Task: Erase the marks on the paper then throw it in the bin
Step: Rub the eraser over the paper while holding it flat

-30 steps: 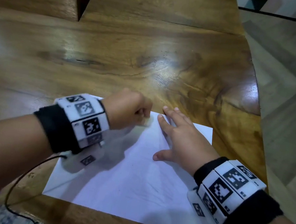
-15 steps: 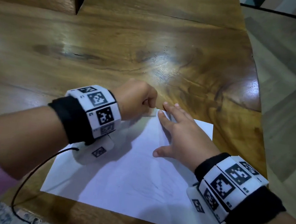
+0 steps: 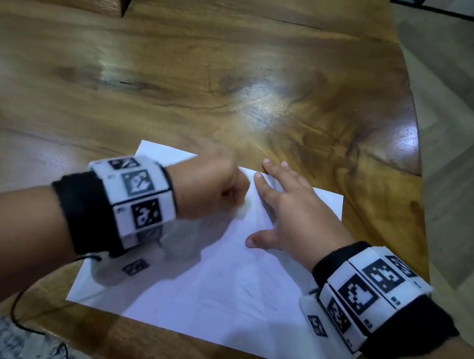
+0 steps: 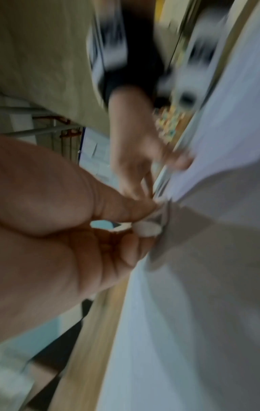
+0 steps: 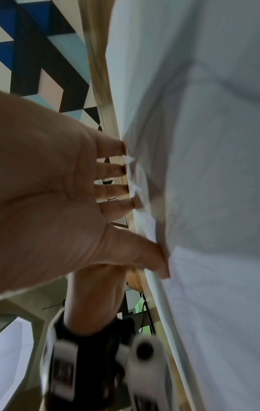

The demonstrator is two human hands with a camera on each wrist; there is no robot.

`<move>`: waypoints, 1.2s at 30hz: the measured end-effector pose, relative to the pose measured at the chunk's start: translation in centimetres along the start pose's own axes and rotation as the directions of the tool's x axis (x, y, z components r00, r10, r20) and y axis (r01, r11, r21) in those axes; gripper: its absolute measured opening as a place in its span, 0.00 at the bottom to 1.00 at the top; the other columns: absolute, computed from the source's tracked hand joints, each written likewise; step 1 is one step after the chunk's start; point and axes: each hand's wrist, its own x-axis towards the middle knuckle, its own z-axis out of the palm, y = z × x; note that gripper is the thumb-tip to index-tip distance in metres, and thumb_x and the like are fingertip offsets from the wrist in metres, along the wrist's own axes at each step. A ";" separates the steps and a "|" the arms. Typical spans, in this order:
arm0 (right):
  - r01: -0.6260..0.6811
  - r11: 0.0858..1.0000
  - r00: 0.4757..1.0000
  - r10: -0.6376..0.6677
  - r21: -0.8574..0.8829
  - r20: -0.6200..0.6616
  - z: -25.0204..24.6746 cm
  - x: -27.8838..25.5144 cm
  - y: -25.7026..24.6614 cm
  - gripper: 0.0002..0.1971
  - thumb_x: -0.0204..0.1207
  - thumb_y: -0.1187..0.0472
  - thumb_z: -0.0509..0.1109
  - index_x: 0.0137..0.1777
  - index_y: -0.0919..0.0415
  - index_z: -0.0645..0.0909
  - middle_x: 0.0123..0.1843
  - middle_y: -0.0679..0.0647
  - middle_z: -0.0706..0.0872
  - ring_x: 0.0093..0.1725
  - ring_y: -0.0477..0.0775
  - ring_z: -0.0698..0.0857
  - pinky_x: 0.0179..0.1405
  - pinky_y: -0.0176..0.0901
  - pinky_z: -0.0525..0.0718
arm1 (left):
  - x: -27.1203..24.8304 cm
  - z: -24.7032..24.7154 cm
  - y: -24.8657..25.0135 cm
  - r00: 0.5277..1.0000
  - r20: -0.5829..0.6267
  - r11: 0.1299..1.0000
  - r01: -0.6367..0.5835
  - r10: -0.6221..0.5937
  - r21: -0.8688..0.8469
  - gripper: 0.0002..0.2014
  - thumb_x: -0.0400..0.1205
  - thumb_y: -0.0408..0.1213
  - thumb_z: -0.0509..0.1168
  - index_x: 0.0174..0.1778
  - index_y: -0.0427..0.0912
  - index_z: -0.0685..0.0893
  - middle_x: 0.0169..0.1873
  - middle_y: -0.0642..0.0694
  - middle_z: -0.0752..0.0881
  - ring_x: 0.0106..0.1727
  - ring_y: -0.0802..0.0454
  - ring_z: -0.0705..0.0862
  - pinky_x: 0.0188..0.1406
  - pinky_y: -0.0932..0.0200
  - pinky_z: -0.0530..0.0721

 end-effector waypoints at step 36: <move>0.011 1.000 1.000 -0.011 -0.008 0.004 -0.2 -0.2 -0.1 0.51 0.67 0.43 0.75 0.83 0.53 0.48 0.85 0.45 0.39 0.83 0.48 0.38 0.82 0.45 0.47 | -0.4 0.1 -0.9 0.993 -0.119 1.000 0.017 -0.017 0.002 0.03 0.73 0.35 0.69 0.34 0.42 0.84 0.28 0.50 0.77 0.29 0.52 0.73 0.28 0.70 0.67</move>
